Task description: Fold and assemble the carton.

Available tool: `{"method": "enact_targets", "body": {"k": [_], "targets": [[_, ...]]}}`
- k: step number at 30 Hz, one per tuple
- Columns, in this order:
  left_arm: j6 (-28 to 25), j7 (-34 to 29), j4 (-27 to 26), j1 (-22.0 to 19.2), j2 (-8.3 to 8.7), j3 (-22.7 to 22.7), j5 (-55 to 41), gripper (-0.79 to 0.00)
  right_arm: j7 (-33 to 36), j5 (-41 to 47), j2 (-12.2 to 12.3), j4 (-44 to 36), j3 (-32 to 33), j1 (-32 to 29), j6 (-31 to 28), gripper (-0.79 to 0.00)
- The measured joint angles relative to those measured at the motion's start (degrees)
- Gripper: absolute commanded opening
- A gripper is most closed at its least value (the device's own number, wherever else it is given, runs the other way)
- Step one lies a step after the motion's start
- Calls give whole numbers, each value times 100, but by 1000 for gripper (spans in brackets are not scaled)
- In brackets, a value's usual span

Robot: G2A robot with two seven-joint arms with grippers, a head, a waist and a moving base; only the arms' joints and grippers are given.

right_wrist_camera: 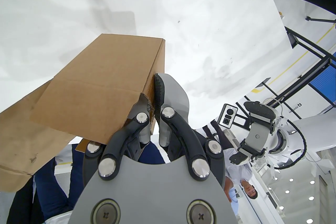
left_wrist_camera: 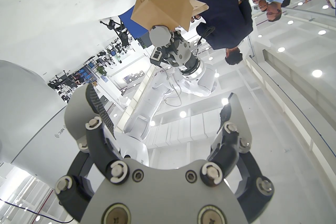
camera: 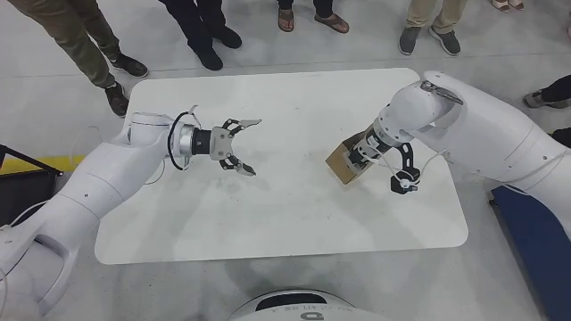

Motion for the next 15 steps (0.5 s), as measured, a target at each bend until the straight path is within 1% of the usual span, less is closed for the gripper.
{"method": "enact_targets", "body": {"k": [1,2,3,4,5,6,9,13,15], "targets": [[0,0,0,0,0,0,0,0,0,0,0,0,0,0,0,-357],[0,0,0,0,0,0,0,0,0,0,0,0,0,0,0,-382],[0,0,0,0,0,0,0,0,0,0,0,0,0,0,0,-369],[0,0,0,0,0,0,0,0,0,0,0,0,0,0,0,-292],[0,0,0,0,0,0,0,0,0,0,0,0,0,0,0,-77],[0,0,0,0,0,0,0,0,0,0,0,0,0,0,0,0],[0,0,0,0,0,0,0,0,76,0,-36,85,0,-68,-68,0],[0,0,0,0,0,0,0,0,560,0,-109,343,0,-151,-308,0],[0,0,0,0,0,0,0,0,560,0,-111,336,0,-143,-304,0]]}}
